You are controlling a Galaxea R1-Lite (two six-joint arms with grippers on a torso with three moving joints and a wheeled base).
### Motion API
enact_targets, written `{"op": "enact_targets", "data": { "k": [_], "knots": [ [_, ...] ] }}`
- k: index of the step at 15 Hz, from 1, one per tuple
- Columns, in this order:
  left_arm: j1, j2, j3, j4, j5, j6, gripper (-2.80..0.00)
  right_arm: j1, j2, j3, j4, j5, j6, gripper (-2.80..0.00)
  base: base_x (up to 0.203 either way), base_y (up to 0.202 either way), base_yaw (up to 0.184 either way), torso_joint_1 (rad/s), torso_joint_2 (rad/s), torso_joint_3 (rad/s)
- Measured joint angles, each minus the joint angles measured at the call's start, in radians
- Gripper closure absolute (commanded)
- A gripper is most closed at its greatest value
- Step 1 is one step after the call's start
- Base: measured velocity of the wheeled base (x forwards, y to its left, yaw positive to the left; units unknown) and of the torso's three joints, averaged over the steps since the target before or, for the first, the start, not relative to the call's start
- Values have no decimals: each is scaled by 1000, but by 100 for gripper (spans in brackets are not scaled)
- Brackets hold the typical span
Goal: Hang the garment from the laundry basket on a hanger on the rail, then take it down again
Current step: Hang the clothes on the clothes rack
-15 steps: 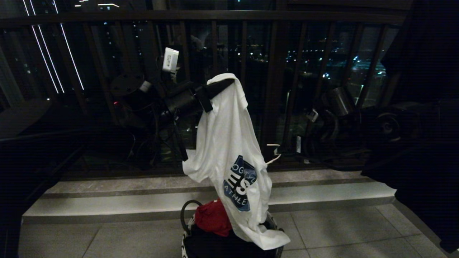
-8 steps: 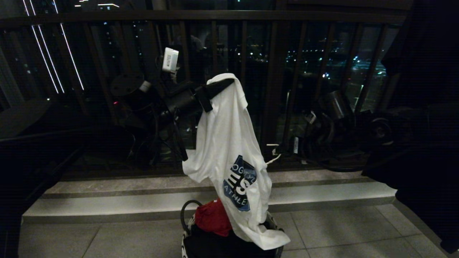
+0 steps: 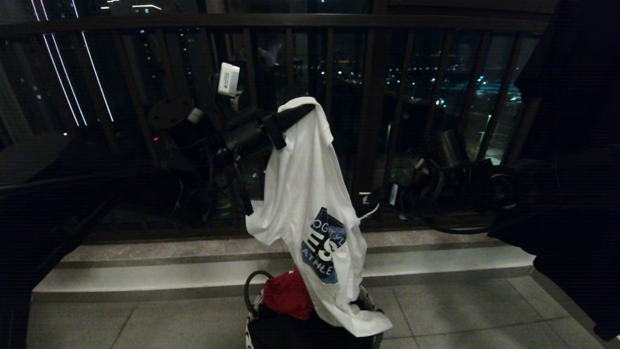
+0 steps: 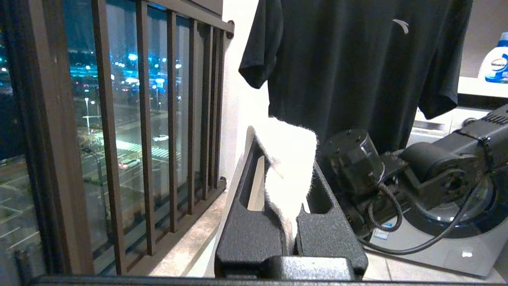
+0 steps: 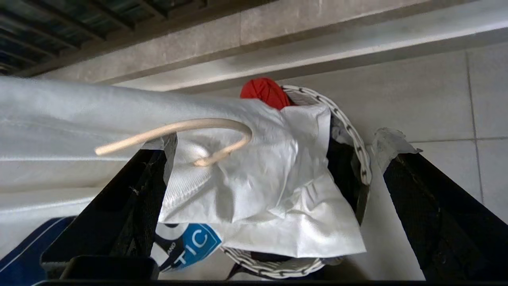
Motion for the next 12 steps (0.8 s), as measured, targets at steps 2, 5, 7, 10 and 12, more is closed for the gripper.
{"op": "enact_targets", "data": {
  "k": [2,5,7,10,12],
  "knots": [
    [0,0,0,0,0,0,0,0,10,3,-5,-1,19,-280,0,0,0,0,0,0],
    [9,0,-4,1,0,-4,0,0,24,8,-58,-4,57,-280,0,0,0,0,0,0],
    [10,-1,-4,1,0,-13,0,0,33,11,-65,-5,67,-280,0,0,0,0,0,0],
    [11,-1,-4,0,0,-13,0,1,37,12,-65,-5,70,-280,0,0,0,0,0,0],
    [11,-1,-4,0,0,-13,0,2,39,13,-67,-4,78,-280,0,0,0,0,0,0]
  ]
}}
